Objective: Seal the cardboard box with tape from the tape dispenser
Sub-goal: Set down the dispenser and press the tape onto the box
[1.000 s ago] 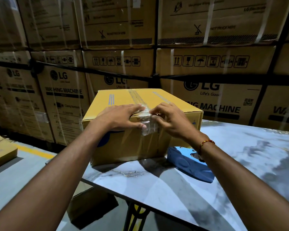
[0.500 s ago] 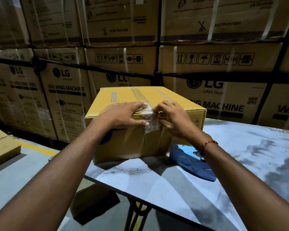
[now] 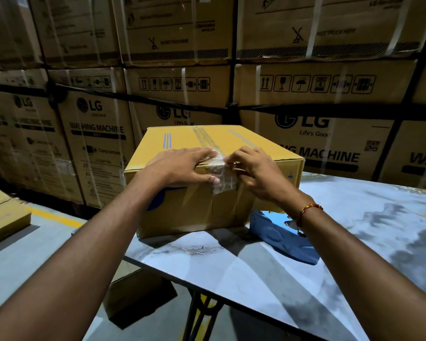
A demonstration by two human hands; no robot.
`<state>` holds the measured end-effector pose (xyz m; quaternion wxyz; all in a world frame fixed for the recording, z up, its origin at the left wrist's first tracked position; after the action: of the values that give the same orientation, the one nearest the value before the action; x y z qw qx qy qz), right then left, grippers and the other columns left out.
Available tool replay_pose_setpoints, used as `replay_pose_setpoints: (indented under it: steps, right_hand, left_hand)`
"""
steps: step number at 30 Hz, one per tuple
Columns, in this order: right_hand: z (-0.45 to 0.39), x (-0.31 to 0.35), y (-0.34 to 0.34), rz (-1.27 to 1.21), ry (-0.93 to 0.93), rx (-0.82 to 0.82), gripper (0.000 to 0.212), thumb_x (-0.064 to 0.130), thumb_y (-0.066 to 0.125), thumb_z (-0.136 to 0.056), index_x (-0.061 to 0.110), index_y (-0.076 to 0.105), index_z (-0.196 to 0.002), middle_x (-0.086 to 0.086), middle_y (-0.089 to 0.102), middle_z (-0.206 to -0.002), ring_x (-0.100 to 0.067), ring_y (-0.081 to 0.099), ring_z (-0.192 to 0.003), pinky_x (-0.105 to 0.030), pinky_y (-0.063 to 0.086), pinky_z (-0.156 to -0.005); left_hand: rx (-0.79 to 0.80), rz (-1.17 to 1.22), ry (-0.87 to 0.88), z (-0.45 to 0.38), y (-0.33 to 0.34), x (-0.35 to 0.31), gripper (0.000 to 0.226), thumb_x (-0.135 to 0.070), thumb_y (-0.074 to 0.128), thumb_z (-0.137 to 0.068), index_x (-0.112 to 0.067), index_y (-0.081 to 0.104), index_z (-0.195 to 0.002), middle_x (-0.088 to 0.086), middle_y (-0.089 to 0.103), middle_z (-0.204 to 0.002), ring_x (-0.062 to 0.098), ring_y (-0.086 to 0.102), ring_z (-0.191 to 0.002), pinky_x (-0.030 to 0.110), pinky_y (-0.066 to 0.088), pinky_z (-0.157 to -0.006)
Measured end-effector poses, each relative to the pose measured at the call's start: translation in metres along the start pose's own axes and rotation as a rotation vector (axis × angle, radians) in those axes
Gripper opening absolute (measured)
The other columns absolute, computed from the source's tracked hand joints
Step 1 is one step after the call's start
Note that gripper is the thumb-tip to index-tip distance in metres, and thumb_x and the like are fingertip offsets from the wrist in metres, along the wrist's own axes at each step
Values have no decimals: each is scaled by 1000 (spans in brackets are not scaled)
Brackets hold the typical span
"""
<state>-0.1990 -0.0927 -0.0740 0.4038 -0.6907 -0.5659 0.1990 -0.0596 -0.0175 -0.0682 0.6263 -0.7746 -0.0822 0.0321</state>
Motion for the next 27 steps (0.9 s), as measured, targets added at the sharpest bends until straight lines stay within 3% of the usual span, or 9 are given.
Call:
replay_pose_setpoints:
  steps: [4,7,11,17,23,27]
  right_hand:
    - [-3,2,-3,-43,-14,-78,16,35,61,-97,24,66,-107,3,65,-111,-23,51,-102,-44,45,-86]
    - [-5,5,-3,-9,16,-207,22,46,60,-95,25,66,-96,5,63,-100,-19,48,-96,-36,32,-76]
    - [-2,6,2,21,11,-282,24,44,59,-96,21,66,-95,2,63,-97,-20,47,-92,-34,25,-74]
    - [-1,-1,1,-58,-14,-200,19,35,62,-96,19,70,-102,-1,66,-104,-25,49,-99,-45,40,-82]
    - [-4,1,2,-14,36,-261,28,47,66,-90,20,69,-94,2,67,-98,-22,50,-95,-38,35,-77]
    - [-4,4,3,11,33,-283,38,57,57,-88,21,66,-91,2,64,-95,-20,48,-91,-39,36,-75]
  left_hand:
    - [-7,-6,4,1,0,0,85,-81,47,-81,-43,27,-154,-11,39,-159,24,47,-137,41,44,-96]
    - [-13,-5,8,1,0,-1,83,-78,49,-83,-41,27,-154,-9,39,-160,24,46,-139,41,43,-96]
    - [-21,-10,13,2,-1,-1,83,-79,49,-83,-42,28,-154,-11,39,-160,23,46,-139,41,43,-98]
    - [-28,-10,22,-1,0,1,84,-82,46,-81,-43,29,-153,-12,40,-159,23,47,-138,43,45,-98]
    - [-35,-32,24,0,0,0,81,-79,48,-84,-43,28,-153,-12,38,-160,23,46,-140,44,46,-100]
    - [-38,-30,26,-1,0,1,79,-76,49,-85,-43,28,-153,-12,39,-160,23,46,-140,44,46,-100]
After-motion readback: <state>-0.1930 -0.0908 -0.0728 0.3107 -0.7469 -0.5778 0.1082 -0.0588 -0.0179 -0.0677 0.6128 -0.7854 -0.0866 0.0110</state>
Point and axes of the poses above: each hand's wrist, its own z-axis away from the middle knuckle, its own y-axis out of the palm, x = y × z, the point moved 8 cm from there along -z, towards the middle knuckle
